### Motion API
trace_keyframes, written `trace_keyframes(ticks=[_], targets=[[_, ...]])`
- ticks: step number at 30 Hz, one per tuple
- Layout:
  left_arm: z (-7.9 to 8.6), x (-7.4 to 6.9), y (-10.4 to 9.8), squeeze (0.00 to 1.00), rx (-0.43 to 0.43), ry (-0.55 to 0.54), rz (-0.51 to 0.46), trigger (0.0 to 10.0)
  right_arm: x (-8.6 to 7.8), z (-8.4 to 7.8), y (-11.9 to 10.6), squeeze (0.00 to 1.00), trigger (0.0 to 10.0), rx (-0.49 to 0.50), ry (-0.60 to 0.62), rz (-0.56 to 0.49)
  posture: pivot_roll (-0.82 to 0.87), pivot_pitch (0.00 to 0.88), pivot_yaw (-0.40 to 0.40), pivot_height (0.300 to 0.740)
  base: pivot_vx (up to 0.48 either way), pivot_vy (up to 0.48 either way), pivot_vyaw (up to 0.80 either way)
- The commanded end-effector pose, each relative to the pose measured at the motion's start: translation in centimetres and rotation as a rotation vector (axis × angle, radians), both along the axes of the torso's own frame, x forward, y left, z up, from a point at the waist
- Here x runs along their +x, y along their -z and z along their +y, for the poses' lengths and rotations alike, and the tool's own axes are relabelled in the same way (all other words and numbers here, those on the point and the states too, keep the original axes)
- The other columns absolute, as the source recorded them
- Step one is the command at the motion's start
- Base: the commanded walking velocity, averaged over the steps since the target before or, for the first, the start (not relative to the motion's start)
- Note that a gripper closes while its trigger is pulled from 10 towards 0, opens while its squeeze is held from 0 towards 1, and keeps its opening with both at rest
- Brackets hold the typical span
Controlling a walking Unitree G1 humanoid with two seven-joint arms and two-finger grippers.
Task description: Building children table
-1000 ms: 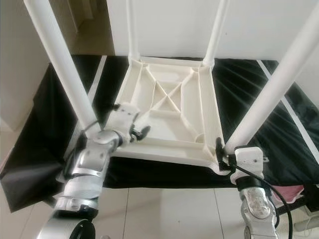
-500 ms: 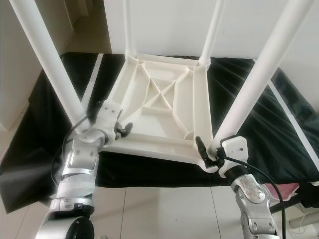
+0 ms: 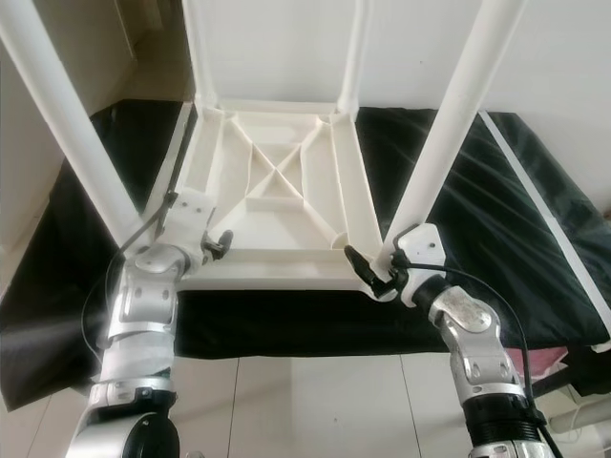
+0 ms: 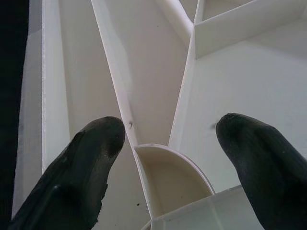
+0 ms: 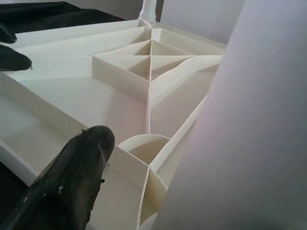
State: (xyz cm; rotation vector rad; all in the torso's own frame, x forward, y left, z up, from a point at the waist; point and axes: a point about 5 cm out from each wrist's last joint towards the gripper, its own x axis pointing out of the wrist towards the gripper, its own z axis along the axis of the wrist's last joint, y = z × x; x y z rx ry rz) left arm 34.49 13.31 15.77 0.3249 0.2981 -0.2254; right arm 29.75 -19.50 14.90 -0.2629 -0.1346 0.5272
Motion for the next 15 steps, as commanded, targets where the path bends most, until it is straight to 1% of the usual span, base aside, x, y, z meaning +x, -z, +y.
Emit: trace_keyframes(ticks=[1, 6, 8, 10, 11, 12, 13, 15], targets=[[1.7, -1.4, -0.6, 0.0, 0.197, -0.927, -0.261, 10.0, 0.1, 0.1, 0.4, 0.0, 10.0, -0.006, -0.008, 0.027, -0.04, 0.052, -0.047, 0.74, 0.0, 0.0, 0.0], [1.7, -1.4, -0.6, 0.0, 0.197, -0.927, -0.261, 10.0, 0.1, 0.1, 0.4, 0.0, 10.0, -0.006, -0.008, 0.027, -0.04, 0.052, -0.047, 0.74, 0.0, 0.0, 0.0], [1.6, -1.8, -0.3, 0.0, 0.203, -0.913, -0.251, 10.0, 0.6, 0.1, 0.5, 0.0, 10.0, -0.01, -0.008, 0.029, -0.02, 0.051, -0.059, 0.74, 0.0, 0.0, 0.0], [1.6, -2.0, -0.2, 0.0, 0.208, -0.904, -0.249, 10.0, 0.7, 0.0, 0.7, 0.0, 10.0, -0.012, -0.005, 0.033, -0.02, 0.051, -0.059, 0.74, 0.0, 0.0, 0.0], [1.3, -2.1, -0.2, 0.0, 0.203, -0.874, -0.251, 10.0, 0.6, 0.0, 0.9, 0.0, 10.0, -0.013, -0.001, 0.03, -0.01, 0.052, -0.061, 0.74, 0.0, 0.0, 0.0], [0.8, -2.1, -0.4, 0.0, 0.182, -0.811, -0.27, 10.0, 0.5, 0.0, 0.9, 0.0, 10.0, -0.002, 0.01, 0.022, -0.01, 0.052, -0.061, 0.74, 0.0, 0.0, 0.0], [0.8, -2.1, -0.4, 0.0, 0.182, -0.811, -0.27, 10.0, 0.5, 0.0, 0.9, 0.0, 10.0, -0.002, 0.01, 0.022, -0.01, 0.052, -0.061, 0.74, 0.0, 0.0, 0.0], [0.2, -2.0, -0.6, 0.0, 0.156, -0.74, -0.291, 10.0, 0.3, 0.1, 0.8, 0.0, 10.0, 0.012, 0.017, 0.012, -0.01, 0.052, -0.063, 0.74, 0.0, 0.0, 0.0]])
